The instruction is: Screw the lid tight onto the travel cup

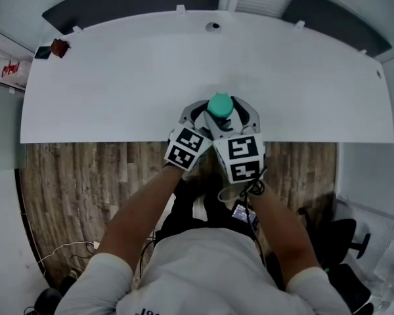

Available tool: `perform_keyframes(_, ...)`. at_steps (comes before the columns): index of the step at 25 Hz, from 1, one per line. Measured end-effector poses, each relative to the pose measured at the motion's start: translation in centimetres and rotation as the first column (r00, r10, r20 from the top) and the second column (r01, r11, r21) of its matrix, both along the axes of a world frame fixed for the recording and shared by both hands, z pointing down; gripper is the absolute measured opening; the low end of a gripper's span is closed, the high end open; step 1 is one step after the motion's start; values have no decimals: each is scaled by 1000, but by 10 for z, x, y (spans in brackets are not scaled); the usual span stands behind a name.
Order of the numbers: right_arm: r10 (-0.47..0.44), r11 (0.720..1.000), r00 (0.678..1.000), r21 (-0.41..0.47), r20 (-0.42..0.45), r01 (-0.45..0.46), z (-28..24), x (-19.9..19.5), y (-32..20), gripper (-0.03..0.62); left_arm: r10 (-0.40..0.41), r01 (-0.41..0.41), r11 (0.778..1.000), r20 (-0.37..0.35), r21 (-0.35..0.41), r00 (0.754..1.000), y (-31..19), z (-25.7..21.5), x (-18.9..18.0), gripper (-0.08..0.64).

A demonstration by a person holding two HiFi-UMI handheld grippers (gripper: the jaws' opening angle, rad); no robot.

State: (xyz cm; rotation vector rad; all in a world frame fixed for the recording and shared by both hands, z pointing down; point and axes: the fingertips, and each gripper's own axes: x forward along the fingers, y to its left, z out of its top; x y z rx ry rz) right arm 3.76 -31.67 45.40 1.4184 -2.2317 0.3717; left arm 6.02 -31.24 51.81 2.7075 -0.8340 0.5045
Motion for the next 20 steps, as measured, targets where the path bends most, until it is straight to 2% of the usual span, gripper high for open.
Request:
perform_keyframes(2, -17, 1000, 1000, -2, 1, 17, 0, 0, 1, 307, 27, -27, 1000, 2, -2, 1000, 2, 1, 0, 328)
perform_keyframes(5, -79, 997, 997, -11, -5, 78, 1, -4, 2, 307, 131, -131, 991, 22, 12, 991, 5, 0, -4, 328)
perform_keyframes(9, -213, 977, 977, -13, -22, 212, -1, -11, 5, 305, 279, -284, 958, 86, 46, 956, 7, -3, -1, 328)
perform_keyframes(11, -264, 965, 964, -16, -27, 263, -1, -12, 6, 307, 322, -327, 944, 101, 41, 941, 7, -4, 1, 328)
perform_keyframes(13, -276, 961, 961, -23, -25, 275, 0, -12, 5, 307, 324, -328, 944, 96, 32, 941, 7, -3, 1, 328)
perform_keyframes(15, -246, 969, 969, -27, -23, 245, 0, -11, 4, 307, 287, -290, 956, 78, 36, 955, 5, -4, 1, 328)
perform_keyframes(20, -76, 997, 997, -1, -24, 76, -1, -5, 2, 307, 133, -135, 989, 37, 62, 990, 0, -5, 2, 328)
